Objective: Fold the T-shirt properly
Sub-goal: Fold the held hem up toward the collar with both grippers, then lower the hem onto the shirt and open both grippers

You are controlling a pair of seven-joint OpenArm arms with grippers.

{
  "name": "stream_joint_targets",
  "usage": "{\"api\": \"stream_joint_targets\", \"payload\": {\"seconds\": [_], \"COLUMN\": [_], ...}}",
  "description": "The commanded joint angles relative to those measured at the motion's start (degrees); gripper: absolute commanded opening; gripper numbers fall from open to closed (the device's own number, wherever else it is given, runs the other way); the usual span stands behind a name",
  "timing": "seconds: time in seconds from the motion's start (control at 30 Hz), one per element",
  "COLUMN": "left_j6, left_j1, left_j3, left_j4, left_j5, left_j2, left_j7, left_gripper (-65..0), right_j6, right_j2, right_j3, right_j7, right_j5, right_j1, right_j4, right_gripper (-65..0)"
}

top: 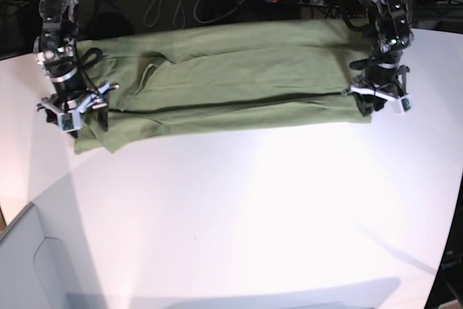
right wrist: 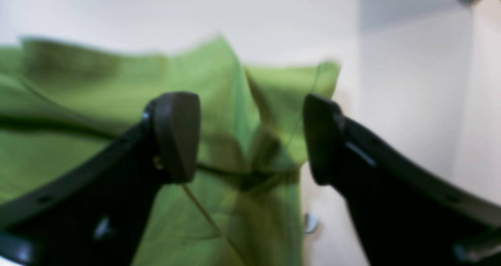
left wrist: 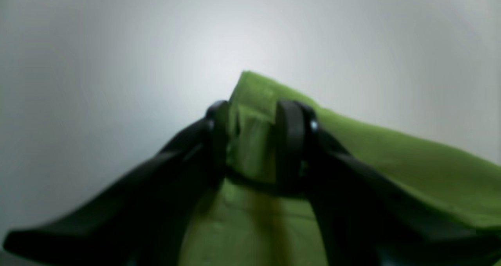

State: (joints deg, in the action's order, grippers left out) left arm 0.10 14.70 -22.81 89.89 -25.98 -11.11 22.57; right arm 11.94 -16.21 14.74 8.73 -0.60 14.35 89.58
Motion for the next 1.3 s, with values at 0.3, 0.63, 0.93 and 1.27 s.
{"api": "stream_joint_targets", "payload": {"seconds": [0.3, 0.63, 0.93, 1.27], "left_j6": [0.03, 0.03, 0.03, 0.03], "left_j1": [-0.06, -0.06, -0.06, 0.55], "left_j3": [-2.82, -2.73, -2.73, -2.73], "left_j4": [1.50, 1.50, 1.41, 1.41], "left_j5": [-0.70, -0.53, -0.70, -0.79], "left_j2": [-0.36, -0.18, -0.18, -0.18], "left_j7": [-0.72, -0.72, -0.72, -0.72], "left_gripper": [-45.6, -45.6, -45.6, -45.6], "right_j6": [5.33, 9.20, 9.29, 9.29], "right_j2": [-0.36, 2.01, 1.66, 1.75], "right_j3": [-1.78, -1.86, -1.78, -1.25], "right_j7": [5.55, 17.07, 16.63, 14.26], "right_j5": [0.29, 0.03, 0.12, 0.12], "right_j1": [-7.27, -14.39, -11.93, -2.79], "right_j4": [1.63, -3.65, -5.84, 7.87], "right_gripper": [-22.5, -24.8, -65.0, -64.8]}}
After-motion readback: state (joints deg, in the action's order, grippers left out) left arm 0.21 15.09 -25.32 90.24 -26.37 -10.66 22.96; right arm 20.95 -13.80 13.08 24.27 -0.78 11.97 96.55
